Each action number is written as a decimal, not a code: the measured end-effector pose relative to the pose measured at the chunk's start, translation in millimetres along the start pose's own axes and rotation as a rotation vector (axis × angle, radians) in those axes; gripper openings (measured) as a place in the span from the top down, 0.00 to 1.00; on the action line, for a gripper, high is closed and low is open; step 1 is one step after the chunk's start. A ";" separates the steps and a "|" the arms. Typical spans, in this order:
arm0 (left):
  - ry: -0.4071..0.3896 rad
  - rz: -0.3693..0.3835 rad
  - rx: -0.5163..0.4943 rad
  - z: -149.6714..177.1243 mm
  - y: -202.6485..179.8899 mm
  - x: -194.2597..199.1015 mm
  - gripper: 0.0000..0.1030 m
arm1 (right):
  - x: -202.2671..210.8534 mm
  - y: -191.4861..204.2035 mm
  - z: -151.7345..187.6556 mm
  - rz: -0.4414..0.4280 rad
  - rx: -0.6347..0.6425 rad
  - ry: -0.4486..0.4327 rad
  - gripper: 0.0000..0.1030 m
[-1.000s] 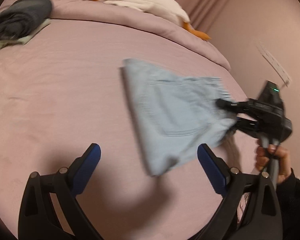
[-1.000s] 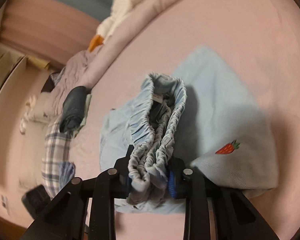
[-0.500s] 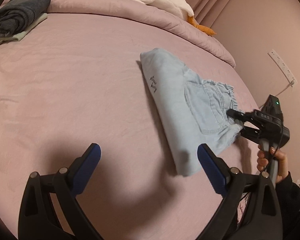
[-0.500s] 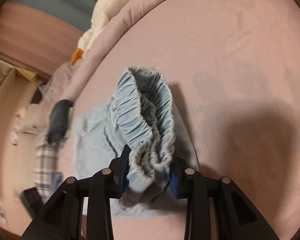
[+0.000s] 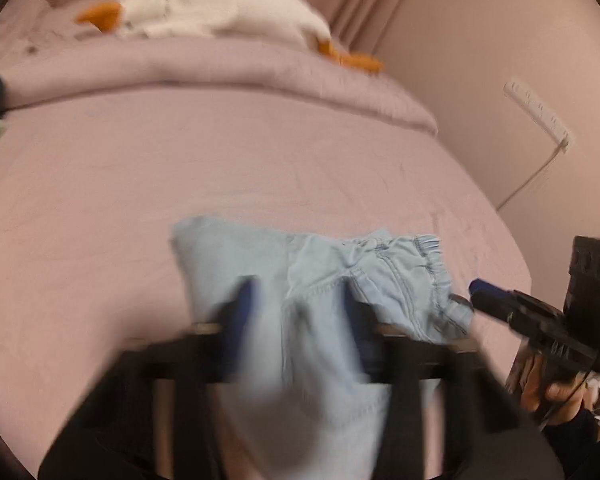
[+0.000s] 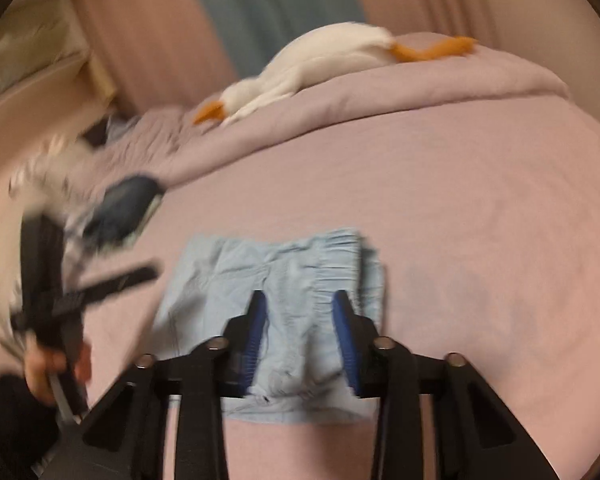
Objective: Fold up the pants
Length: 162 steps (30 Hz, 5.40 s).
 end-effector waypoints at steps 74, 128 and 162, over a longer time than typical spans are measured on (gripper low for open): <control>0.118 -0.061 0.000 112.8 -13.2 3.8 0.97 | -32.8 1.4 38.3 0.145 0.109 0.221 0.76; 0.015 0.015 0.182 118.5 20.2 43.0 0.29 | -6.2 -46.0 50.0 0.030 -0.172 0.119 0.42; 0.114 0.285 0.395 94.7 41.5 15.3 0.30 | -38.6 -66.7 30.9 -0.141 -0.341 0.246 0.39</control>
Point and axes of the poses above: each gripper's, at about its wrist camera, not at the fingertips, and x roughly against the way its jaws point, y to its left, z to its underside, the point moved 3 cm from there along -x, roughly the way its jaws point, and after that the axes turned 5 degrees about y, right-handed, at the moved point
